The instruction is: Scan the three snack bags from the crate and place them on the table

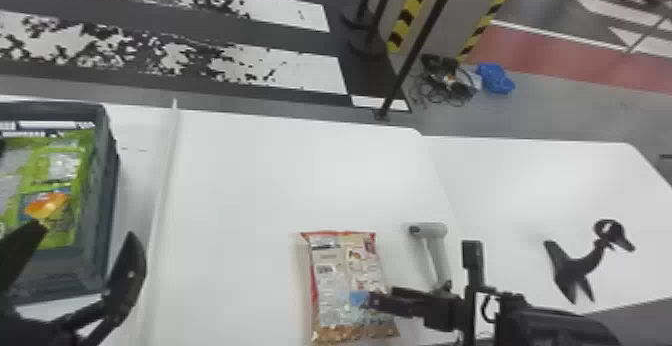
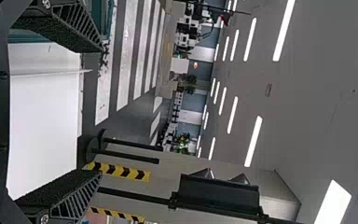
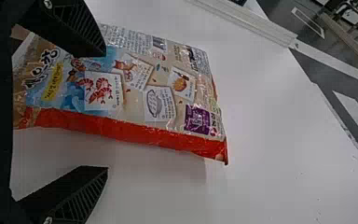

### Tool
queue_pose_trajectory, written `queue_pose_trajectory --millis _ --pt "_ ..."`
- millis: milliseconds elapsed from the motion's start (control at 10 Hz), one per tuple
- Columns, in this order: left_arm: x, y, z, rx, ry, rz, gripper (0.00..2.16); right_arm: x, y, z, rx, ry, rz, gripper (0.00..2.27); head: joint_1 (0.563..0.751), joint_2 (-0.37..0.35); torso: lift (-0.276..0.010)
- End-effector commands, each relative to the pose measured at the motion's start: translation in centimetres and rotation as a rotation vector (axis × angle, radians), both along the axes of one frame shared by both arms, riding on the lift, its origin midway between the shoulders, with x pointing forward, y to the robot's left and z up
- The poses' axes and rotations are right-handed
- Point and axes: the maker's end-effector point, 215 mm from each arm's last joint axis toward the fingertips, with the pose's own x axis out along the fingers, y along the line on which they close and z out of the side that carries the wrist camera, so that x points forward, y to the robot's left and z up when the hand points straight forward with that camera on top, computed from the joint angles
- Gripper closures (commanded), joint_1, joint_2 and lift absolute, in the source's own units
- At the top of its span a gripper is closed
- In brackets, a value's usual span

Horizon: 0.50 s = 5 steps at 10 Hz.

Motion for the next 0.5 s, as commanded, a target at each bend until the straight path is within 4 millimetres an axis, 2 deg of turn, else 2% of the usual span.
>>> queue_pose_trajectory --millis 0,100,200,400 --pt "-0.1 0.0 0.0 0.0 0.0 0.0 0.07 -0.1 1.6 -0.7 0.009 0.013 0.036 0.07 0.695 -0.324 -0.037" --pt "0.0 0.0 0.0 0.0 -0.002 0.0 0.07 -0.3 2.8 -1.1 0.024 0.027 0.075 0.62 0.695 -0.314 -0.037" --pt "0.0 0.0 0.0 0.0 0.0 0.0 0.07 -0.4 3.2 -1.8 -0.001 0.035 0.084 2.16 0.695 -0.293 -0.037" --pt "-0.1 0.2 -0.3 0.003 0.002 0.003 0.07 0.2 2.9 -1.5 -0.016 -0.029 0.093 2.23 0.695 -0.274 -0.037"
